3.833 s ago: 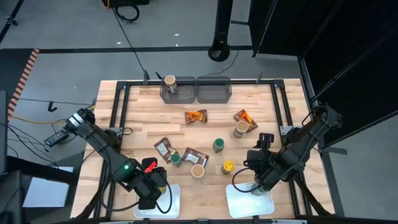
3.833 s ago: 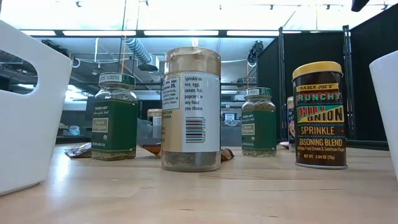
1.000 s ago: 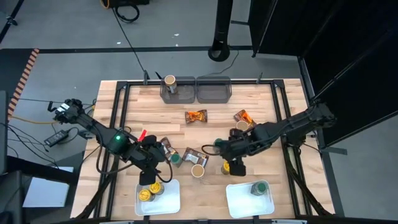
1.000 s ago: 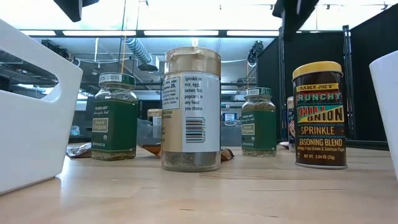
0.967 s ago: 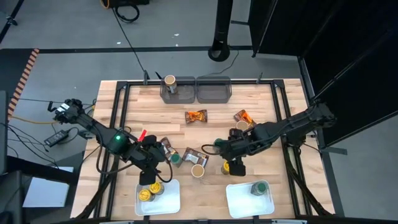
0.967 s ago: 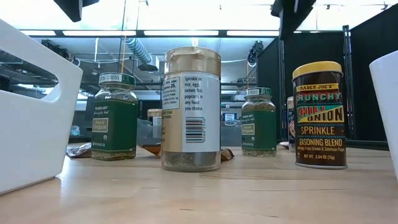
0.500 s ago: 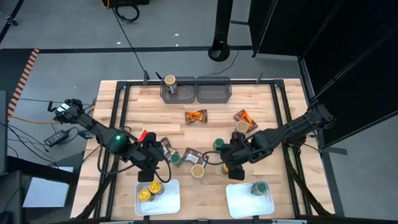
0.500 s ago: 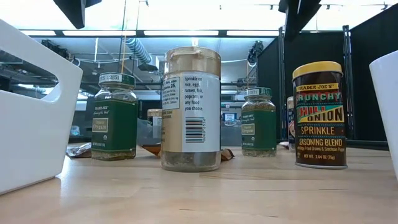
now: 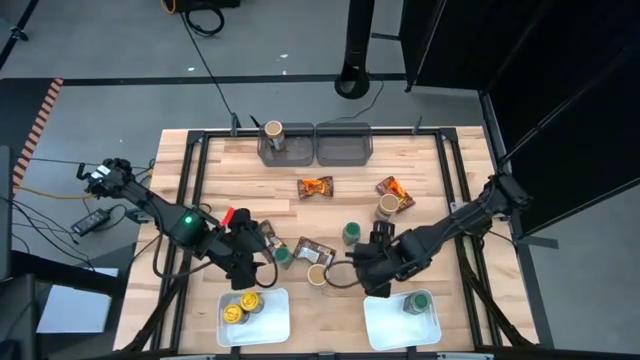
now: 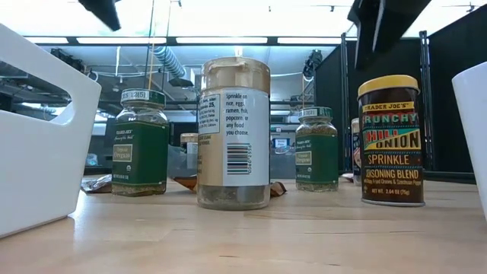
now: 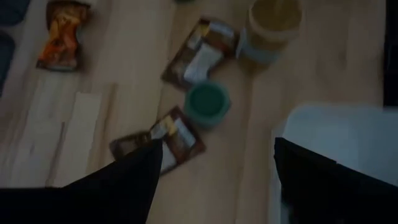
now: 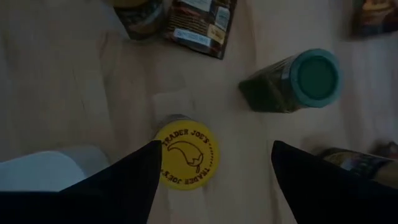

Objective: Sort spices by type
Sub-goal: Put the yellow seasoning bottle into the left white bin

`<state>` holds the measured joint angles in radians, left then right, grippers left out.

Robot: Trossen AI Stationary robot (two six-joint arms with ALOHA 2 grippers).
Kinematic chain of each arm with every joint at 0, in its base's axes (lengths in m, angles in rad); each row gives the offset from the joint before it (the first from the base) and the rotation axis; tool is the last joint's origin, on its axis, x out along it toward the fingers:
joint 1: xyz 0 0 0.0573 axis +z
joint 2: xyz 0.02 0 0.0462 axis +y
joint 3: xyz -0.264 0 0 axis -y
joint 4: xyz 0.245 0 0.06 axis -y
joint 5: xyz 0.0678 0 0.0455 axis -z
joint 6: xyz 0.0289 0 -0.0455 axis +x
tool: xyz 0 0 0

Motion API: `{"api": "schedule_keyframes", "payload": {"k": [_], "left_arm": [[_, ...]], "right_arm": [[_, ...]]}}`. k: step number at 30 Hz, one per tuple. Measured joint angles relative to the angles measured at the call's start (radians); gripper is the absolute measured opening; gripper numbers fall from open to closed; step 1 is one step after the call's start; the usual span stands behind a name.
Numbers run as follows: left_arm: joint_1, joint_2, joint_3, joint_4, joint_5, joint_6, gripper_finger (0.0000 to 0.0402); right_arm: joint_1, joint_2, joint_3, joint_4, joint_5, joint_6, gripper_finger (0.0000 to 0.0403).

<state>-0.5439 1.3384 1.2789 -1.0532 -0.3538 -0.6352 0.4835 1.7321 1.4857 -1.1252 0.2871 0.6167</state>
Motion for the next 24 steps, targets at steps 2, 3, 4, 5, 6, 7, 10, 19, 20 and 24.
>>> {"api": "schedule_keyframes", "payload": {"k": [2,3,4,5,6,7,10,19,20,24], "left_arm": [[0.001,0.0,0.0,0.044,-0.011,-0.019,0.031],[0.001,0.0,0.0,0.067,-0.015,-0.023,0.031],[0.001,0.0,0.0,0.084,-0.015,-0.024,0.031],[0.001,0.0,0.0,0.098,-0.015,-0.027,0.031],[0.001,0.0,0.0,0.114,-0.015,-0.027,0.031],[0.0,0.0,0.0,0.131,-0.017,-0.029,0.031],[0.001,0.0,0.0,0.174,-0.044,-0.031,0.031],[0.003,0.0,0.002,0.251,-0.071,-0.031,0.031],[0.006,0.0,0.002,0.253,-0.071,-0.032,0.031],[0.008,0.0,0.002,0.252,-0.071,-0.062,0.031]], "right_arm": [[0.013,-0.002,0.0,-0.003,0.039,0.012,0.031],[0.018,-0.007,0.0,-0.01,0.067,0.02,0.031],[0.024,-0.013,0.0,-0.025,0.092,0.035,0.0309],[0.032,-0.021,0.0,-0.048,0.118,0.057,0.0309],[0.041,-0.032,0.0,-0.072,0.147,0.088,0.0308],[0.054,-0.044,0.0,-0.092,0.175,0.122,0.0307],[0.118,-0.098,-0.036,-0.088,0.274,0.234,0.0307],[0.318,-0.292,-0.399,0.234,0.372,0.553,0.031],[0.313,-0.296,-0.433,0.289,0.342,0.533,0.031],[0.26,-0.294,-0.526,0.443,0.269,0.477,0.031]]}}
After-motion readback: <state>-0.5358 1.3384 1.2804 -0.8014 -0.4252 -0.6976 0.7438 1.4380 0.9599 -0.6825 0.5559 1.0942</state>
